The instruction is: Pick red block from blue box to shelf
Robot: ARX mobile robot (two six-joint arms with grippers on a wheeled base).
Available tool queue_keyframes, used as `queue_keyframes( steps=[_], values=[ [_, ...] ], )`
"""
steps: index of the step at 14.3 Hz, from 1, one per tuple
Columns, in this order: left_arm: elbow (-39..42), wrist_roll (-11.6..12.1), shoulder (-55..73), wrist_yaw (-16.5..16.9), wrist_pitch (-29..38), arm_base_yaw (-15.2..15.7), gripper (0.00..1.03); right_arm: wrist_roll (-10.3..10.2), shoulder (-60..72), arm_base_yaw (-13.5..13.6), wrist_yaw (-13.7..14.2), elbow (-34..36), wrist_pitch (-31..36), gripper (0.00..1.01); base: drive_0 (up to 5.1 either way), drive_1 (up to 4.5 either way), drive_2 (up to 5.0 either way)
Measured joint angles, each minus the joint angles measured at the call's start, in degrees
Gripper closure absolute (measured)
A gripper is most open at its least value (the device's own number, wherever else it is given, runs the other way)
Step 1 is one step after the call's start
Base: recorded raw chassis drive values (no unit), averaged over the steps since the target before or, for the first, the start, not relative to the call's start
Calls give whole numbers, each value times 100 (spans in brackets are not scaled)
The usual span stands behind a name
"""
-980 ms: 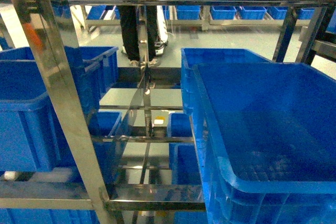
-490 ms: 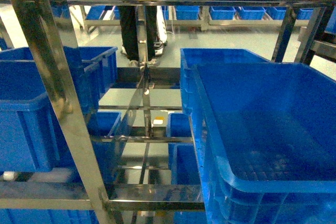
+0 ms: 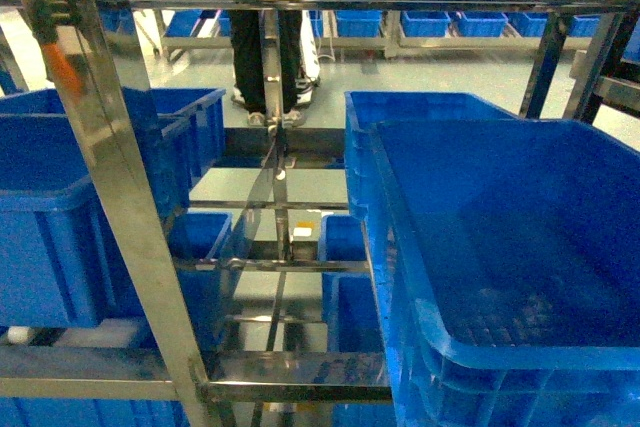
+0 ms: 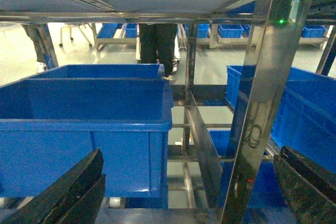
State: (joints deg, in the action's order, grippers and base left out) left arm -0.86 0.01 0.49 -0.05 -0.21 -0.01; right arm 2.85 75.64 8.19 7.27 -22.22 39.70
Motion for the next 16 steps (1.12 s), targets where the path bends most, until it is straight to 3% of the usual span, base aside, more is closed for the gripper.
queue_keyframes(
  steps=[1,3,4,5,8,9,10,11,12,16],
  values=[
    [0,0,0,0,0,0,5,-2,647,201,269,-164,223,43,0,0,0],
    [0,0,0,0,-2,0,5,203,-455,662,890,610,341,11,0,0,0],
    [0,0,0,-2,0,0,5,111,-933,787,837,1268,1412,15,0,0,0],
    [0,0,0,-2,2,-4,5,-81,-1202,531,638,1709,1672,32,0,0,0],
    [0,0,0,0,2,-4,5,-188,-2573,26,138,1993,754,79,0,0,0],
    [0,0,0,2,0,-4,5,-197,-3040,-125,-7,2107,315,99,0,0,0],
    [0,2,0,2,0,-4,5,-201,-3410,-205,-101,2135,20,99,0,0,0],
    [0,0,0,2,0,-4,5,-201,-3735,-407,-372,2151,-260,99,0,0,0],
    [0,2,0,0,2,-4,5,-201,-4068,-807,-656,2151,-570,99,0,0,0],
    [0,2,0,2,0,-4,5,-201,-5143,-820,-710,2155,-1561,100,0,0,0]
  ],
)
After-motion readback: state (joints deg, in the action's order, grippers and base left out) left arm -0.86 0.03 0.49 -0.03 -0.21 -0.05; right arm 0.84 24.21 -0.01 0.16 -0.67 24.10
